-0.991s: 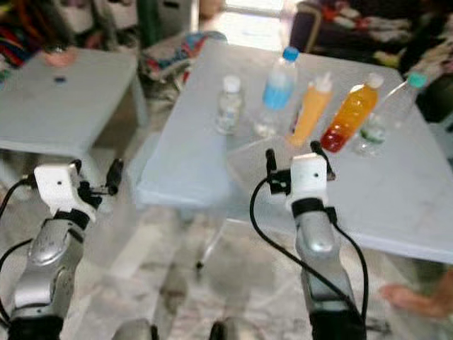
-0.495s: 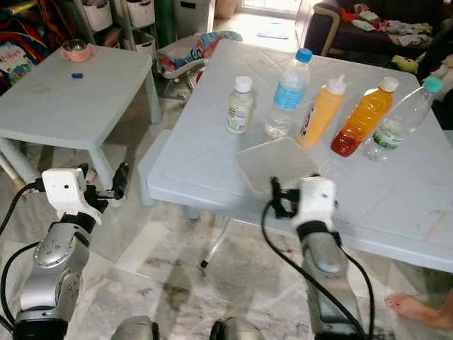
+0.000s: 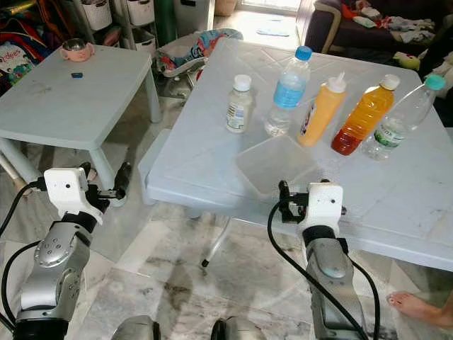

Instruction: Restocking fridge

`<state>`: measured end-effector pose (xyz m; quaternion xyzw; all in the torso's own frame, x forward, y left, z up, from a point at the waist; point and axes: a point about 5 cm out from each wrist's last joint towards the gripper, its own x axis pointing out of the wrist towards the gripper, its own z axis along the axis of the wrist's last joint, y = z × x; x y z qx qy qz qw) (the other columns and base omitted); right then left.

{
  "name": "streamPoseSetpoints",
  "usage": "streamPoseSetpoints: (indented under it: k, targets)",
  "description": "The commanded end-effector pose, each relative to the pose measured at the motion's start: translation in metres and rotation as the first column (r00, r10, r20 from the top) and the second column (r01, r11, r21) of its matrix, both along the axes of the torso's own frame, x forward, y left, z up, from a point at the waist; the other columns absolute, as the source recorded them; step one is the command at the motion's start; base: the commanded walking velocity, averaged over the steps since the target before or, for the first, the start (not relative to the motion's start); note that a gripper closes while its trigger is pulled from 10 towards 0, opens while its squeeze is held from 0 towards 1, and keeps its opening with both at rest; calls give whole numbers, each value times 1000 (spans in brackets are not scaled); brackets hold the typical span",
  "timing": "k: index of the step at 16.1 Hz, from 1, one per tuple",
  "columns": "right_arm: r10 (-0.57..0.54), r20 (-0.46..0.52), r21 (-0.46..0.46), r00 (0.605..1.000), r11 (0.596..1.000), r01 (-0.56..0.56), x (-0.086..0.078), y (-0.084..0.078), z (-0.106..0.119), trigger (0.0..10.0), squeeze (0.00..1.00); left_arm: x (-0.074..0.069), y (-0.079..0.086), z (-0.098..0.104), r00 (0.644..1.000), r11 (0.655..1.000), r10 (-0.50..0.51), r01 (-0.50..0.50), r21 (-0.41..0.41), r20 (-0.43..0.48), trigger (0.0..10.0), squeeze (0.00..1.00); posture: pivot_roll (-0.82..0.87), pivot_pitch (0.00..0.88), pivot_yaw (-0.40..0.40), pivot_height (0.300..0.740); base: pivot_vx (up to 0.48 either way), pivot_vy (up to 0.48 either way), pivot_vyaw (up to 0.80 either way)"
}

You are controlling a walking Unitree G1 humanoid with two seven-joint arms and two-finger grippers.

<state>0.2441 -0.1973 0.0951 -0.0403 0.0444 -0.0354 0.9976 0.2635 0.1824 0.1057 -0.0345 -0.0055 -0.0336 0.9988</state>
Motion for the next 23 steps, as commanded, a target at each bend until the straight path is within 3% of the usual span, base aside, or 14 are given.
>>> streamPoseSetpoints:
  k: [1,6,10,13,15,20,23]
  targets:
    - [-56,-6,2,998,998,56,1,-8,2,10000,0,1,-1,0,1000,1000,-11,11,15,-2,10000,0,25,80,-50,740,0,0,0]
    - [-141,-15,19,990,990,141,9,-29,4,10000,0,0,-1,1,1000,999,-22,22,28,-1,10000,0,36,87,-39,740,0,0,0]
    - [-156,5,8,988,988,156,17,-35,9,10000,0,0,-1,2,1000,999,-27,27,34,-1,10000,0,45,92,-31,740,0,0,0]
    - [-113,61,32,992,993,111,21,-24,18,10000,0,-1,0,3,1000,999,-28,28,39,-1,10000,0,50,94,-29,740,0,0,0]
    - [-42,87,58,995,998,37,13,-8,20,10000,0,-1,0,3,1000,999,-28,28,42,1,10000,0,53,94,-35,740,0,0,0]
    - [116,21,208,993,971,-117,2,15,9,10000,0,-1,-2,2,999,999,-34,34,41,-1,10000,0,49,90,-39,740,0,0,0]
    - [94,-4,274,996,958,-89,4,14,5,9725,0,0,-3,2,999,998,-39,38,45,3,10000,0,49,87,-41,740,0,0,0]
